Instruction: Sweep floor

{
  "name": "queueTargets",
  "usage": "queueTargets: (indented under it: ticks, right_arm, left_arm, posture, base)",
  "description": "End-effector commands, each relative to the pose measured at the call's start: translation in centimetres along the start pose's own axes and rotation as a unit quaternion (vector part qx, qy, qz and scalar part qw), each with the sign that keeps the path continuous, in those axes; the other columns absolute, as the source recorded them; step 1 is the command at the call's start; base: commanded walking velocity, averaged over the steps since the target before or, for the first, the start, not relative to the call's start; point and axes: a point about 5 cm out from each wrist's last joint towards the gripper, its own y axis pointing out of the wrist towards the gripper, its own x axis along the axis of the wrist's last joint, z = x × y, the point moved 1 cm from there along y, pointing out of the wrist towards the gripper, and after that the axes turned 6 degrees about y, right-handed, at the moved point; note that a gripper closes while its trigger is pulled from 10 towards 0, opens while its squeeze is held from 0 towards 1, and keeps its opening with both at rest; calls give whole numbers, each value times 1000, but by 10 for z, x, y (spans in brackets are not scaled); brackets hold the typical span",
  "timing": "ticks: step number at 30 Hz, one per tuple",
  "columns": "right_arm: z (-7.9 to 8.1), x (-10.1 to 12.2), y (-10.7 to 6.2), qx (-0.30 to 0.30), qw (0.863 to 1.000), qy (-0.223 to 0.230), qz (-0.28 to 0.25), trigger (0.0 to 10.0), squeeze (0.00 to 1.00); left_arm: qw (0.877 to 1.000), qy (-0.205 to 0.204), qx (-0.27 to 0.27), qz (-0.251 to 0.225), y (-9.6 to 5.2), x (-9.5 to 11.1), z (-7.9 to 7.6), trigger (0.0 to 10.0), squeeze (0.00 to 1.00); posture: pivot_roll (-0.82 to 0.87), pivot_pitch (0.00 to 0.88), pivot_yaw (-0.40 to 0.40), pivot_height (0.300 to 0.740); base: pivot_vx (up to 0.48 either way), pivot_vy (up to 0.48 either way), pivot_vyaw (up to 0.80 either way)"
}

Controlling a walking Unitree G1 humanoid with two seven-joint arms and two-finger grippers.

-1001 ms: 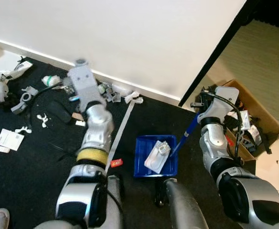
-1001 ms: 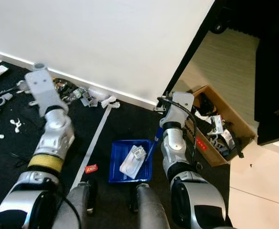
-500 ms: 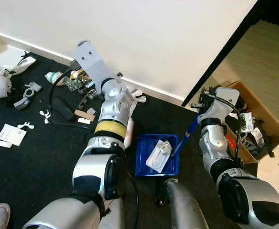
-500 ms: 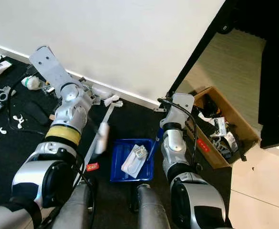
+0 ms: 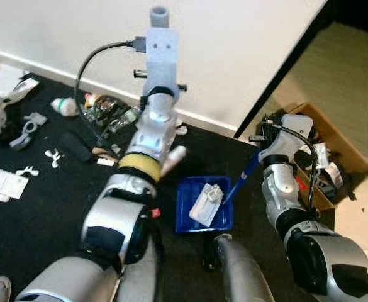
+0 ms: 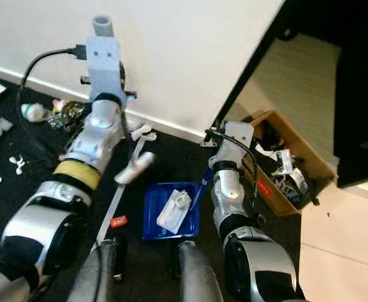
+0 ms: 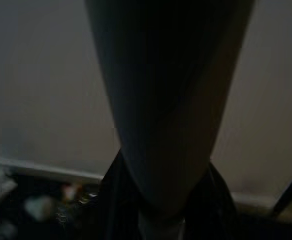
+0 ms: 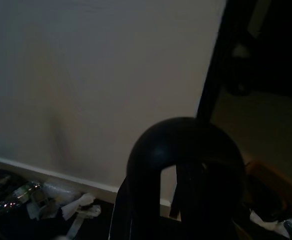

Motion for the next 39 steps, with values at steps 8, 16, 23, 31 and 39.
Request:
queueTargets:
  ticks: [8, 16, 23, 31, 39]
  right_arm:
    - [-6, -1, -2, -4, 1000, 5, 3, 10000, 0]
    - [-10, -5, 4, 12, 999, 7, 47, 10000, 0]
    - [-31, 23, 21, 27, 998, 56, -5, 10000, 0]
    - [-53, 31, 21, 26, 996, 87, -19, 10000, 0]
    - [-83, 24, 5, -15, 993, 117, -17, 10000, 0]
  left_arm:
    - [995, 24, -79, 60, -22, -40, 38, 10000, 0]
    - [985, -94, -34, 140, -54, -93, 48, 10000, 0]
    - [985, -70, 38, 151, -73, -114, 82, 10000, 0]
    - [982, -57, 52, 171, -85, -127, 93, 10000, 0]
    - [984, -60, 40, 162, -78, -125, 89, 10000, 0]
  posture:
    - [98, 264, -88, 740]
    - [88, 208, -85, 740]
    - [72, 145, -69, 740]
    - [71, 101, -59, 740]
    - [72, 79, -14, 740]
  base:
    - [0, 0, 0]
    - [0, 0, 0]
    - [0, 0, 0]
    - [0, 0, 0]
    - [0, 0, 0]
